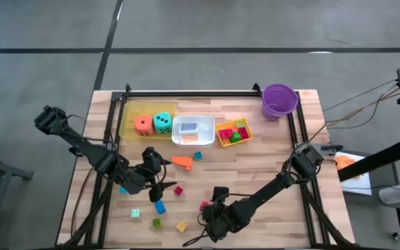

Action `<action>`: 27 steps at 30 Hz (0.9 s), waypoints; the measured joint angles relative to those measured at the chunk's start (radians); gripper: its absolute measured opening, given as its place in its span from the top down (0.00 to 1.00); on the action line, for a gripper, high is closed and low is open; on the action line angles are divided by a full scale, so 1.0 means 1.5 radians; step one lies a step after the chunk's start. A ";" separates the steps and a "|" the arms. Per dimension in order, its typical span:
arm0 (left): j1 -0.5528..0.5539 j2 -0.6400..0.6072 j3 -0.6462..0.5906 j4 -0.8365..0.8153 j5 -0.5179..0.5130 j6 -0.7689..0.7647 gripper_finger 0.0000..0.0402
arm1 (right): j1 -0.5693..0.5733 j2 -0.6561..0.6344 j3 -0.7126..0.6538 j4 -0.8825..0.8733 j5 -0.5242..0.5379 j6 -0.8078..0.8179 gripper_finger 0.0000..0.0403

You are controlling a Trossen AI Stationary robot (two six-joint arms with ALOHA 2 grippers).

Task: Pick & Place Toys
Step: Put the red game piece into the yellow bin

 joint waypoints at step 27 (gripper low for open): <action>0.000 0.001 0.000 -0.001 0.000 -0.002 0.06 | -0.013 0.000 -0.010 -0.018 0.004 -0.039 0.95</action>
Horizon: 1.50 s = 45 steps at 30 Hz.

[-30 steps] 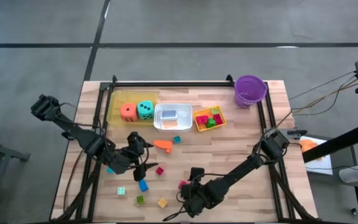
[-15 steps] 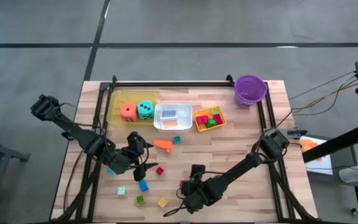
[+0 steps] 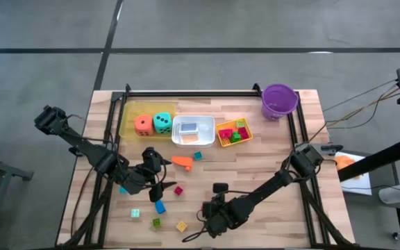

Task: Pick & Place Toys
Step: Put the red game piece into the yellow bin

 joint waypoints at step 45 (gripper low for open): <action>0.000 0.000 0.000 -0.001 0.000 -0.005 0.05 | -0.349 -0.583 -0.499 0.051 0.094 0.029 0.96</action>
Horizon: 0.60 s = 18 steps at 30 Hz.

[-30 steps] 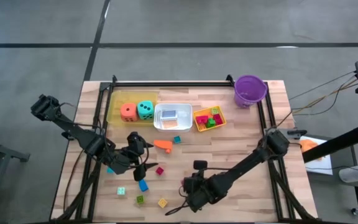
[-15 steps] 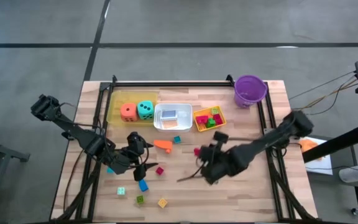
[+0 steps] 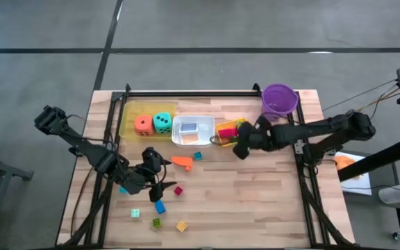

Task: Pick & Place Toys
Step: Put the red game piece into the yellow bin

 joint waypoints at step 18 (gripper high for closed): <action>0.000 0.000 -0.001 -0.008 0.000 0.001 0.05 | -0.179 0.064 -0.051 0.097 -0.059 -0.120 0.96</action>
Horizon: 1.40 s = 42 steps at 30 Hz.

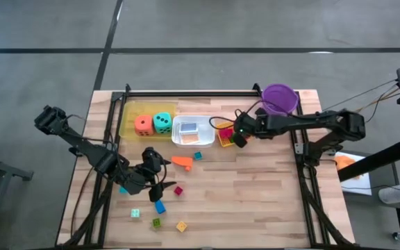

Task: Pick & Place Toys
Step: Put the red game piece into the yellow bin

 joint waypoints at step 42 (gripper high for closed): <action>0.000 0.000 -0.001 -0.001 0.000 0.001 0.06 | -0.012 0.040 -0.005 -0.006 -0.057 -0.089 0.96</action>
